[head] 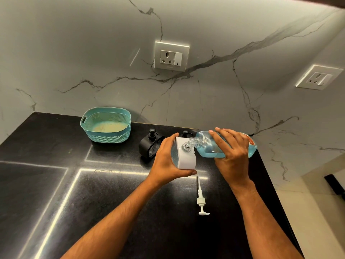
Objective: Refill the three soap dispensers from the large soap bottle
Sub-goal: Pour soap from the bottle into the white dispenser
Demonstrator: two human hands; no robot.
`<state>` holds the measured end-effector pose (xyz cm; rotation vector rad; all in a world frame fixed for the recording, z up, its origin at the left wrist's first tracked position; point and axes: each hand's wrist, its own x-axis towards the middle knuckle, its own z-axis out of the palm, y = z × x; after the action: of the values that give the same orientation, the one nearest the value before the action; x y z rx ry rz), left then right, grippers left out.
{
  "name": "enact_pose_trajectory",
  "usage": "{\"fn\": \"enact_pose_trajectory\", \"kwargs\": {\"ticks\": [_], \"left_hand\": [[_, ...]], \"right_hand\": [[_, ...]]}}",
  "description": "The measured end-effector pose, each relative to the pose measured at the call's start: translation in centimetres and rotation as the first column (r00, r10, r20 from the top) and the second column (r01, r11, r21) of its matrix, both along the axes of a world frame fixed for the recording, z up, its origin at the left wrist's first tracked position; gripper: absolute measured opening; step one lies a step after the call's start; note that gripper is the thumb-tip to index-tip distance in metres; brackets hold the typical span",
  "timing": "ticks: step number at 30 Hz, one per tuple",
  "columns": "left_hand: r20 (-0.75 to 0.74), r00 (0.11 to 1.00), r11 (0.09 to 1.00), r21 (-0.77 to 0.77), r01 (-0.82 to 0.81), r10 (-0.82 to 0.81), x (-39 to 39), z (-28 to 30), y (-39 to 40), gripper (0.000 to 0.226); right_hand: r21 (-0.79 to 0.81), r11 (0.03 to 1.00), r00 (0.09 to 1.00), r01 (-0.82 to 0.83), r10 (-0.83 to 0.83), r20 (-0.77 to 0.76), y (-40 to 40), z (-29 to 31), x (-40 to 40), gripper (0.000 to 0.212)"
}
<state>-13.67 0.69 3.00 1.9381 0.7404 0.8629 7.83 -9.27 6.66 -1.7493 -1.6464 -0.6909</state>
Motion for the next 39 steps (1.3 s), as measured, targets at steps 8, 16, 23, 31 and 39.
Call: {"fn": "enact_pose_trajectory", "kwargs": {"ticks": [8, 16, 23, 31, 39], "left_hand": [[-0.007, 1.0, 1.0, -0.004, -0.002, 0.002, 0.01, 0.03, -0.03, 0.129], [-0.016, 1.0, 1.0, -0.008, -0.003, 0.003, 0.0, 0.09, -0.05, 0.129], [-0.014, 1.0, 1.0, -0.008, -0.002, 0.001, 0.03, 0.15, -0.05, 0.128], [-0.016, 1.0, 1.0, -0.015, -0.001, 0.001, 0.05, 0.01, 0.03, 0.13], [-0.016, 1.0, 1.0, -0.004, 0.0, 0.0, 0.12, 0.0, 0.07, 0.129]], "right_hand": [[-0.003, 1.0, 1.0, -0.002, 0.002, 0.004, 0.05, -0.01, 0.11, 0.064], [-0.004, 1.0, 1.0, -0.004, 0.004, 0.007, -0.01, 0.06, 0.08, 0.062], [-0.006, 1.0, 1.0, -0.005, 0.005, 0.009, -0.03, 0.22, 0.09, 0.064], [0.0, 1.0, 1.0, -0.004, 0.004, 0.02, -0.05, 0.25, 0.16, 0.062], [0.002, 1.0, 1.0, -0.005, 0.005, 0.02, -0.15, 0.29, 0.24, 0.062]]}}
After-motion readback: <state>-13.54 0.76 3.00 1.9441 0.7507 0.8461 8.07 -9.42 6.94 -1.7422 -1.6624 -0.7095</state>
